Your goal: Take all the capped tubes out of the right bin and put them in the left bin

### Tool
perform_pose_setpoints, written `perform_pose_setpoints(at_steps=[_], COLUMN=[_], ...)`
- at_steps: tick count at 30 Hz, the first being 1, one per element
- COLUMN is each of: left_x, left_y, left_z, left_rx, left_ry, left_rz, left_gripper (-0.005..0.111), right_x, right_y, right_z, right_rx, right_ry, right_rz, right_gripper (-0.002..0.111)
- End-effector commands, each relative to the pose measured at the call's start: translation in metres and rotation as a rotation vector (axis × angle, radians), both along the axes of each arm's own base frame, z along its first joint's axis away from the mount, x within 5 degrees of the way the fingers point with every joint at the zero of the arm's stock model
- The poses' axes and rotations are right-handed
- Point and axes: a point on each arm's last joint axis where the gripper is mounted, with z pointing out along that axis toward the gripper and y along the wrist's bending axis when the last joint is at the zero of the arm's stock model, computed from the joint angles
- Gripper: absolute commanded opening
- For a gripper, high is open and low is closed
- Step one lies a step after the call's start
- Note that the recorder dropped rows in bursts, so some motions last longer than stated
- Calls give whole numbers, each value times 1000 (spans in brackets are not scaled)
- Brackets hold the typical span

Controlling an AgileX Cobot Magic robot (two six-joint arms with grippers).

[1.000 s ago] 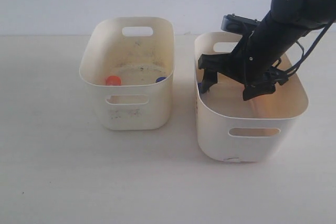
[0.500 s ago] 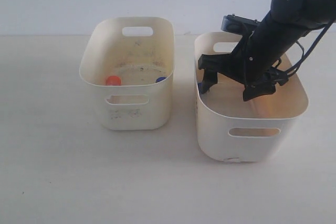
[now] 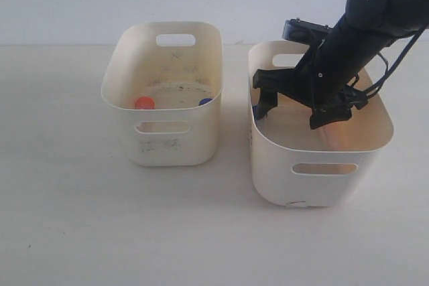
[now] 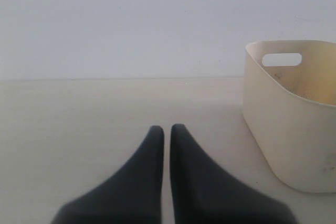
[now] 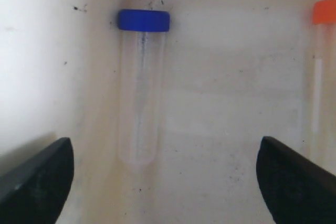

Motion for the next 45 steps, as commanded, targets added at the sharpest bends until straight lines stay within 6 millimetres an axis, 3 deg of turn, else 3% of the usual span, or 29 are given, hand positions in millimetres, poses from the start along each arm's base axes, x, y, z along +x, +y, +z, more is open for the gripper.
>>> perform_pose_setpoints(at_steps=[1,6,11,19,28,31,40,45], left_x=[0,0,0,0,0,0,0,0], left_y=[0,0,0,0,0,0,0,0], left_z=[1,1,1,1,1,1,1,1], left_rx=[-8,-8,-8,-8,-8,-8,-8,-8], left_ry=[-5,-5,-5,-5,-5,-5,-5,-5], left_rz=[-7,-7,-7,-7,-7,-7,-7,-7], left_gripper=[4,4,4,4,4,4,4,4], right_x=[0,1,5,7,9,10,10,9], right_y=[-1,0,2,12,12,11,9,6], right_z=[-1,-9,-30,-29,-57,-62,-70,-69], right_rx=[-1,-3,13,116,93,75,51,19], right_ry=[5,26,74,43,103,106,124,129], right_rz=[0,-1,-23,22,21,29,31,30], right_gripper=[88,88,88,88,87,81,50,43])
